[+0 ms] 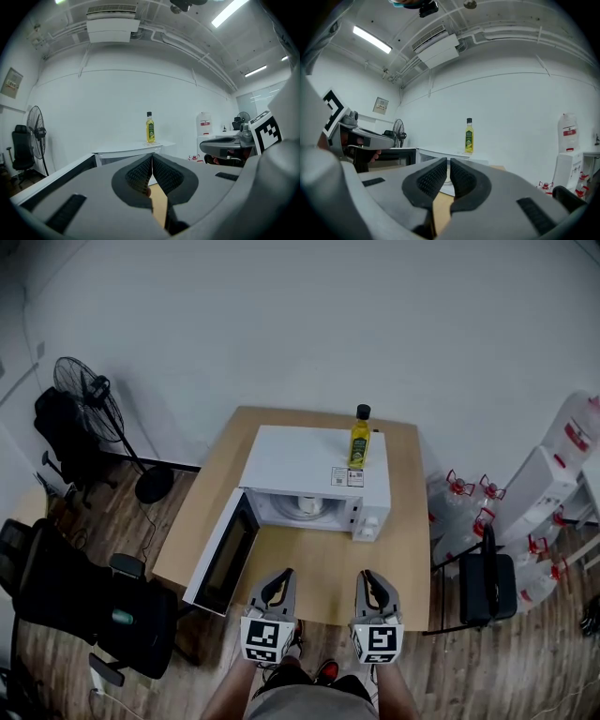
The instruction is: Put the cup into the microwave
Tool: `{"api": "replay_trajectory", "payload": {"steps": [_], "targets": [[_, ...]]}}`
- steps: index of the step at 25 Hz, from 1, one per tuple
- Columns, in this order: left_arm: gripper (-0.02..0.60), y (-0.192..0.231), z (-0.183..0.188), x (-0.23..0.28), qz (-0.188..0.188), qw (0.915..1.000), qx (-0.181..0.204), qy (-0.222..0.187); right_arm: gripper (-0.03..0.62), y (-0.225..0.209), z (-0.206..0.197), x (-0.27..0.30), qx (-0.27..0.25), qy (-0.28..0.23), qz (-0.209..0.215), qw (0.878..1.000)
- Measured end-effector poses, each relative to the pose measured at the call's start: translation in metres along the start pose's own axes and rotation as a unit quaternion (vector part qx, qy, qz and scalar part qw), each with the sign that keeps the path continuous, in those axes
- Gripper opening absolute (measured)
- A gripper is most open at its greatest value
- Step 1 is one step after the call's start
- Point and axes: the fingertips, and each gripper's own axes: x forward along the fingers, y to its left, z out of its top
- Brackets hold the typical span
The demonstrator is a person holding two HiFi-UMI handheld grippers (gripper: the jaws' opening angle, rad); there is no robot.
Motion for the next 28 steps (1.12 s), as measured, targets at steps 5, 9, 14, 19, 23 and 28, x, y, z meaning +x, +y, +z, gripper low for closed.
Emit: {"api": "replay_trajectory", "payload": {"steps": [5,9,14,19,23,28], "targets": [[0.025,-0.01,-0.006,-0.021,0.004,1.0,0.001,-0.001,0.021,0.007,-0.003,-0.025,-0.005,-0.001,0.005,1.0],[0.025,-0.017,-0.011,-0.034,0.004,1.0,0.004,0.004,0.018,0.011,-0.006,-0.039,-0.003,-0.004,0.007,1.0],[0.025,-0.02,-0.015,-0.045,0.008,0.9999,0.008,0.008,0.018,0.013,-0.006,-0.049,0.0,-0.007,0.006,1.0],[0.025,-0.022,-0.01,-0.05,0.01,0.9999,0.011,0.003,0.018,0.014,-0.004,-0.053,-0.004,-0.008,0.008,1.0],[0.025,-0.023,-0.01,-0.052,0.009,0.9999,0.013,0.001,0.017,0.015,-0.002,-0.056,-0.013,-0.009,0.008,1.0],[0.025,-0.023,-0.01,-0.052,0.01,0.9999,0.01,0.002,0.017,0.016,-0.002,-0.057,-0.012,-0.011,0.008,1.0]]}}
